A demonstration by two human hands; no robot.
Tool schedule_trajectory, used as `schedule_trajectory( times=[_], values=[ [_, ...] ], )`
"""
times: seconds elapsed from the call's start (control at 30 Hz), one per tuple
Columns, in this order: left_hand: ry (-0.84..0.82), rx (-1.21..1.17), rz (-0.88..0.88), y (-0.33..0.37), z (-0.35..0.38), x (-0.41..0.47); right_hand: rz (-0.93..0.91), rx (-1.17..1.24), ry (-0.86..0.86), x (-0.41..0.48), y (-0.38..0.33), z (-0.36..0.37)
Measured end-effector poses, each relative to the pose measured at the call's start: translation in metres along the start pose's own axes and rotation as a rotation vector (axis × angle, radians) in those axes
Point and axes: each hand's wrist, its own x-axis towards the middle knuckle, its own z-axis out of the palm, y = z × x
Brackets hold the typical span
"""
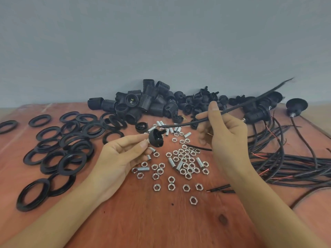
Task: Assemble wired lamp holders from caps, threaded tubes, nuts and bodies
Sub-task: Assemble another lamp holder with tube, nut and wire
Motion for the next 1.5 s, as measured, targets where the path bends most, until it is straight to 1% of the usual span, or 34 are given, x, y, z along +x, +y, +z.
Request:
schedule_trajectory(
  times=[0.13,0.27,0.43,0.5,0.77,0.9,0.97,1.2,1.4,1.5],
  values=[
    [0.005,-0.008,0.007,0.001,0.002,-0.001,0.0,-0.018,-0.016,-0.002,0.001,0.001],
    [0.006,-0.015,0.015,0.003,0.002,-0.001,0.048,0.008,-0.018,-0.004,0.001,0.003],
    [-0.04,-0.003,0.032,0.005,0.004,-0.004,0.106,0.03,-0.079,-0.009,0.004,0.01],
    [-0.046,-0.001,0.04,0.005,0.004,-0.004,0.132,0.034,-0.079,-0.01,0.005,0.011],
    [-0.063,0.049,0.018,0.005,0.003,-0.006,0.013,-0.096,-0.013,-0.006,0.006,0.004],
    [-0.051,0.055,0.008,0.005,0.004,-0.006,-0.039,-0.102,-0.037,-0.007,0.005,0.004],
    [-0.043,0.052,0.006,0.006,0.004,-0.005,-0.058,-0.1,-0.022,-0.006,0.004,0.003],
    [-0.073,0.04,0.011,0.006,0.003,-0.005,-0.05,-0.062,-0.033,-0.008,0.004,0.006],
    [-0.082,0.03,-0.012,0.008,0.005,-0.006,-0.084,-0.094,-0.007,-0.007,0.006,0.002],
    [-0.074,0.046,-0.016,0.009,0.006,-0.007,-0.099,-0.098,-0.044,-0.009,0.01,0.005]
  ],
)
